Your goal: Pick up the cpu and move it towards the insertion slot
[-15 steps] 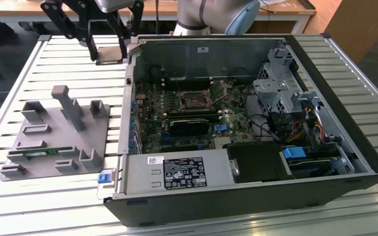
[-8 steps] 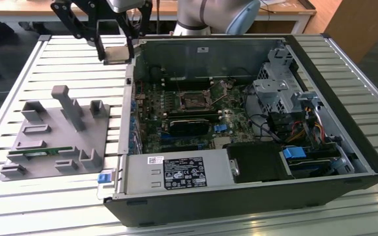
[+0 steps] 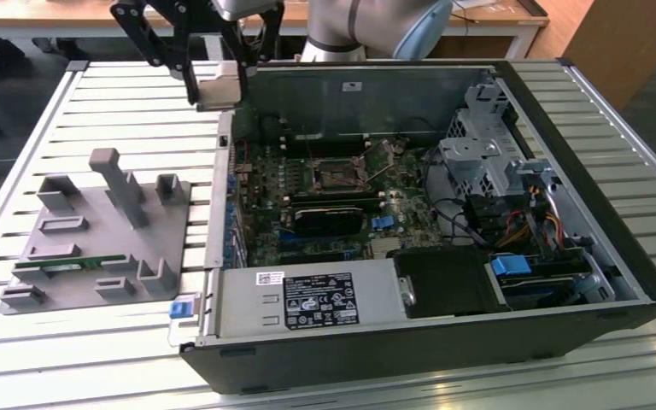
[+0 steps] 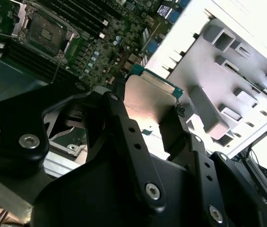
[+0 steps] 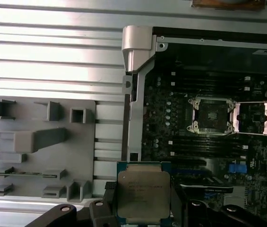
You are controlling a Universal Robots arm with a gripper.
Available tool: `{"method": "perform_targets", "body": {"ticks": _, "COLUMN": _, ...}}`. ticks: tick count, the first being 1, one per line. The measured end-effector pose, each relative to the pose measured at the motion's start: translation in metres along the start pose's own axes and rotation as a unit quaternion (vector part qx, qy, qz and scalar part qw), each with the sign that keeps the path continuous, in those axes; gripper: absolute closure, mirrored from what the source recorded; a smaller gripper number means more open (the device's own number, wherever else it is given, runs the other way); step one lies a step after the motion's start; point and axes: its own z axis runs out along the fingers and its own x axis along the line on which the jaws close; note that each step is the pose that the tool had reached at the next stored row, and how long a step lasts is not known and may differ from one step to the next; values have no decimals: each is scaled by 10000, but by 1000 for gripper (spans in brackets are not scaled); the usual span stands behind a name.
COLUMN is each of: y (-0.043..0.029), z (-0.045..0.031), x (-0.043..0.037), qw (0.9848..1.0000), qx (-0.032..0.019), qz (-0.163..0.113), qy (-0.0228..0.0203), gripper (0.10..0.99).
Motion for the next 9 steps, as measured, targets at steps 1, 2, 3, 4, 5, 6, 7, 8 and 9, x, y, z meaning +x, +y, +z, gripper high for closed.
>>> {"method": "perform_targets", "body": {"ticks": 1, "y": 5, "z": 1, "x": -22, "qw": 10000, "qx": 0, "qz": 0, "qy": 0, "gripper": 549}}
{"method": "perform_targets", "body": {"ticks": 2, "y": 11, "z": 1, "x": -43, "qw": 10000, "qx": 0, "qz": 0, "qy": 0, "gripper": 549}}
{"method": "perform_targets", "body": {"ticks": 3, "y": 16, "z": 1, "x": -57, "qw": 10000, "qx": -1, "qz": 0, "qy": 0, "gripper": 549}}
{"method": "perform_targets", "body": {"ticks": 4, "y": 21, "z": 1, "x": -71, "qw": 10000, "qx": -6, "qz": 0, "qy": 0, "gripper": 549}}
{"method": "perform_targets", "body": {"ticks": 5, "y": 26, "z": 2, "x": -82, "qw": 10000, "qx": -15, "qz": 0, "qy": -1, "gripper": 549}}
{"method": "perform_targets", "body": {"ticks": 6, "y": 31, "z": 1, "x": -91, "qw": 10000, "qx": -32, "qz": 0, "qy": -1, "gripper": 549}}
{"method": "perform_targets", "body": {"ticks": 7, "y": 36, "z": 1, "x": -101, "qw": 10000, "qx": -59, "qz": 0, "qy": -1, "gripper": 549}}
{"method": "perform_targets", "body": {"ticks": 8, "y": 41, "z": 1, "x": -110, "qw": 10000, "qx": -88, "qz": 0, "qy": -2, "gripper": 549}}
{"method": "perform_targets", "body": {"ticks": 9, "y": 45, "z": 2, "x": -119, "qw": 9999, "qx": -118, "qz": 0, "qy": -3, "gripper": 549}}
